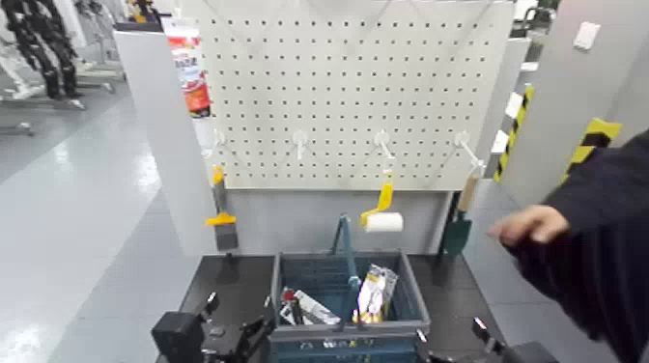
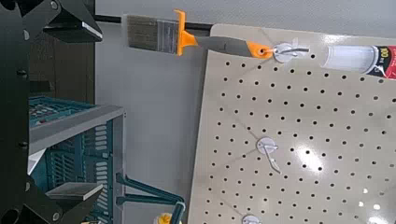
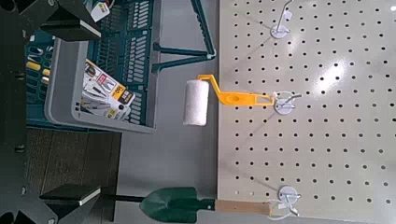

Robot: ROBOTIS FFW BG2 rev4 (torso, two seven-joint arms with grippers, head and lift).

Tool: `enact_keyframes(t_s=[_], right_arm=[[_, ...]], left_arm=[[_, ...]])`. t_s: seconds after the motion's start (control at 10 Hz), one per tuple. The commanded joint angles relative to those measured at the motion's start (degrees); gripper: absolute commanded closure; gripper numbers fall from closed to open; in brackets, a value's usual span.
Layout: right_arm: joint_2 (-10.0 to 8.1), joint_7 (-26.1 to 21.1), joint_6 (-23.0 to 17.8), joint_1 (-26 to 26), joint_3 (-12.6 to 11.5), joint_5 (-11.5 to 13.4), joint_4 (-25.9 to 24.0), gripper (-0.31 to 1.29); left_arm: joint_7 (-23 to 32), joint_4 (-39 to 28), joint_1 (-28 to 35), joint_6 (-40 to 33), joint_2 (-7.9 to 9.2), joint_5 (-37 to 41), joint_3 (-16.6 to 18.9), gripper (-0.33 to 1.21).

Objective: Put the yellow roller into the crate.

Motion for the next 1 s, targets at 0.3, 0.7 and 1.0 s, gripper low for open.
enact_keyframes(t_s=[0.3, 0.7, 1.0], right_arm=[[0.0, 0.1, 0.0, -0.2, -0.1, -0.2, 0.2, 0.14], [-0.97, 9.2, 5.9, -6.1, -3.5, -0.8, 1.1, 0.14], [-2.99, 14.2, 10.4, -13.4, -3.4, 0.3, 3.9, 0.14]], left_arm=[[0.0, 0.2, -0.1, -0.1, -0.01, 0.0, 0.0, 0.17], [0.0, 0.4, -0.3, -0.3, -0.01, 0.1, -0.1, 0.17], [0.0, 0.4, -0.6, -0.6, 0.17, 0.1, -0.3, 0.17]])
